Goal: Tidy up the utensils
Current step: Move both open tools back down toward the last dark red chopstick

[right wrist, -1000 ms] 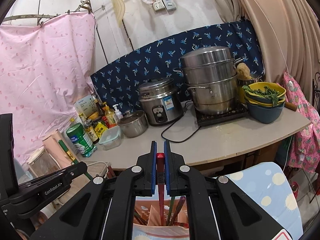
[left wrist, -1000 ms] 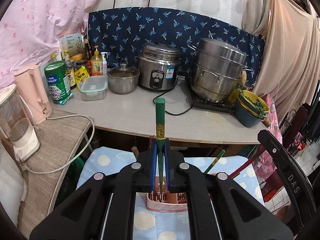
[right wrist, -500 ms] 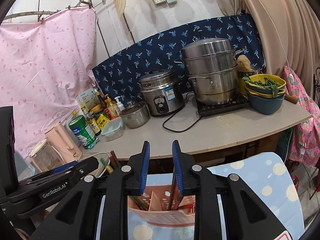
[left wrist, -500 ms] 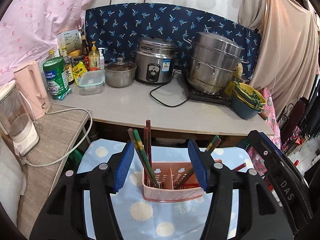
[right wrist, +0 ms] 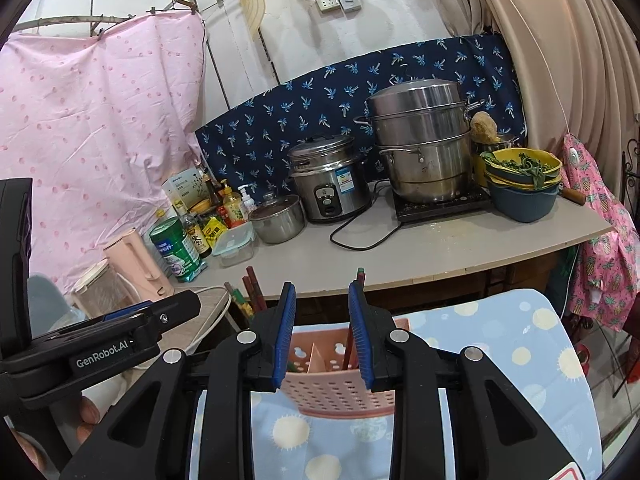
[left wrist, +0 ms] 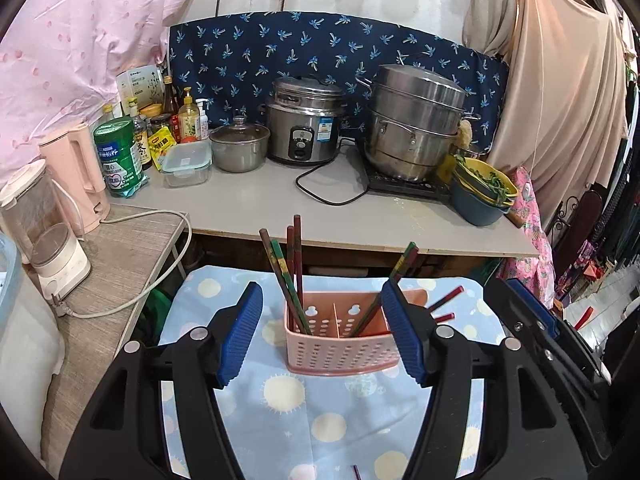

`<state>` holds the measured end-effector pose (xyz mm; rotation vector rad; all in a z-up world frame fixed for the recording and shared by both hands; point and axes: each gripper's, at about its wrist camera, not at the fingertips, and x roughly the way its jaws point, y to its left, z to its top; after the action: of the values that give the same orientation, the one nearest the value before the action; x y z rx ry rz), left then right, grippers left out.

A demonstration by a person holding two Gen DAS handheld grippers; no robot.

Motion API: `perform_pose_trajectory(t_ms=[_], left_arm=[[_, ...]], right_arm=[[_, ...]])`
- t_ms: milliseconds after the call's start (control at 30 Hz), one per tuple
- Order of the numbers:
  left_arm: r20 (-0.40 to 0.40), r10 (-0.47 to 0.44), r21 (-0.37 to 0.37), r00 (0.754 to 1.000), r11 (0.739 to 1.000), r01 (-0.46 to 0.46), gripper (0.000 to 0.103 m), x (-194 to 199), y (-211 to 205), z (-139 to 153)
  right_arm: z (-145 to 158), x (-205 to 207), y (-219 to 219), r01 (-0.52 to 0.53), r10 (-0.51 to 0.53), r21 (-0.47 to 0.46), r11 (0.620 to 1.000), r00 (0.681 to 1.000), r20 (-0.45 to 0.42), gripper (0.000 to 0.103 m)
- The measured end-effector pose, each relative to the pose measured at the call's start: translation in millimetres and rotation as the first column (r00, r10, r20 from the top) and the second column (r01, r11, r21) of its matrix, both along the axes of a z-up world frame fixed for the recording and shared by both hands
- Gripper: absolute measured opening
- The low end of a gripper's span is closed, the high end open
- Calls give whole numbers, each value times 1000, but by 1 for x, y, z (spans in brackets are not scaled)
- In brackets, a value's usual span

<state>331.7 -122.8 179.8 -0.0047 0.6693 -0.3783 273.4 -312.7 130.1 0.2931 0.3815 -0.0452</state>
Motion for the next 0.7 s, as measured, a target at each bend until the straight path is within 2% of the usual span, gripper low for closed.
perform_pose_trajectory(t_ms=[267, 433, 700], left_arm=[[-22, -10, 14, 1000, 1000, 10, 59, -33, 11, -9], [-37, -29, 31, 999, 999, 30, 59, -58, 19, -22], [-101, -65, 50, 993, 996, 70, 59, -101, 29, -62]], right_arm=[[-18, -30, 10, -2, 2, -18, 1000, 999, -35, 27], [-44, -51, 16, -8, 5, -34, 999, 996, -86, 27], [-93, -89, 23, -14, 10, -24, 1000, 985, -175, 27]])
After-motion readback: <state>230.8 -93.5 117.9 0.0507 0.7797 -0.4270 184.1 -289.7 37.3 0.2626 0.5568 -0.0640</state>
